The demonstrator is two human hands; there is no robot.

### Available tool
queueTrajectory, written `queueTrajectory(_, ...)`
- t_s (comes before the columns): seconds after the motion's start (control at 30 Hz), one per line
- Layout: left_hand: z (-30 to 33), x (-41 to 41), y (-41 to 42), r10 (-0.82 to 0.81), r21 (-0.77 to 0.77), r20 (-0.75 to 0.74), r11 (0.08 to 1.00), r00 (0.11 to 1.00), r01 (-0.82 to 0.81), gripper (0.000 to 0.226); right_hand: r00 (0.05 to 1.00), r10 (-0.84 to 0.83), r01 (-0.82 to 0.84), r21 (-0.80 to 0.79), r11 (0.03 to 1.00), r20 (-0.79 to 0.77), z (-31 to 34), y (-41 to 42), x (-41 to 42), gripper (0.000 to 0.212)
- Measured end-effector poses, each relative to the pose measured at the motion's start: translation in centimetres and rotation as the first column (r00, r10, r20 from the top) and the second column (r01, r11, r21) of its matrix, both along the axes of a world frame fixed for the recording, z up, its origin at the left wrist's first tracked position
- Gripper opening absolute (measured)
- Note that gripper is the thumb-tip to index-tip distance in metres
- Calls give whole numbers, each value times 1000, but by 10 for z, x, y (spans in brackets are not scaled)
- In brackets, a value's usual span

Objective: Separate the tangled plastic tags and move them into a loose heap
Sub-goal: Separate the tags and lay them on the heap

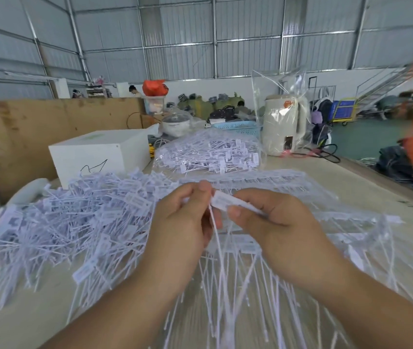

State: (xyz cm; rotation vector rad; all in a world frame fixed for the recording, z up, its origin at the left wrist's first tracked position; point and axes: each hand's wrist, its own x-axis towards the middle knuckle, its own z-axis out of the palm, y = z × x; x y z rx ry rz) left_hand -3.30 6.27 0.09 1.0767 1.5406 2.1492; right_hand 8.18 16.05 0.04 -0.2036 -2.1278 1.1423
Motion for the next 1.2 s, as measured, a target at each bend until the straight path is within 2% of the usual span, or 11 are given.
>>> queueTrajectory(0.13, -1, -2, 3, 50, -10, 143, 999, 988, -49, 39, 1000, 1, -1, 105, 995, -1, -3, -10, -4, 20)
queueTrajectory(0.27, 13, -31, -6, 125, -16, 357, 992, 926, -128, 28, 1000, -8, 10, 60, 998, -28, 0, 2, 1, 28)
queueTrajectory(0.37, 14, -38, -13, 96, -166, 132, 983, 987, -73, 14, 996, 88, -87, 47, 995, -26, 2, 9, 3, 33)
queueTrajectory(0.43, 5, -24, -14, -113, -199, -3, 974, 994, 110, 15, 991, 136, -136, 45, 990, 22, 0, 9, 2, 28)
queueTrajectory(0.5, -2, -14, -14, -250, -182, -35, 954, 968, 239, 23, 980, 182, -182, -5, 983, 76, -4, 9, 0, 12)
queueTrajectory(0.6, -7, -13, -15, -268, -168, 25, 949, 963, 268, 38, 961, 199, -185, -91, 979, 194, -9, 9, -2, 10)
queueTrajectory(0.77, -17, -11, -22, -255, -277, -158, 939, 954, 205, 27, 956, 232, -211, -131, 969, 179, -13, 7, -5, 27)
queueTrajectory(0.83, -19, -12, -24, -254, -279, -129, 937, 959, 210, 22, 951, 261, -240, -135, 961, 165, -16, 7, -5, 25)
queueTrajectory(0.97, -19, -10, -24, -296, -267, 54, 916, 954, 299, 45, 934, 352, -331, -215, 919, 67, -21, 7, -8, 24)
queueTrajectory(1.1, -22, -12, -22, -276, -232, 61, 931, 959, 282, 23, 941, 334, -318, -197, 928, 54, -20, 7, -9, 27)
queueTrajectory(1.2, -19, -12, -23, -212, -194, 70, 956, 975, 222, 19, 954, 255, -244, -83, 966, 160, -14, 9, -5, 9)
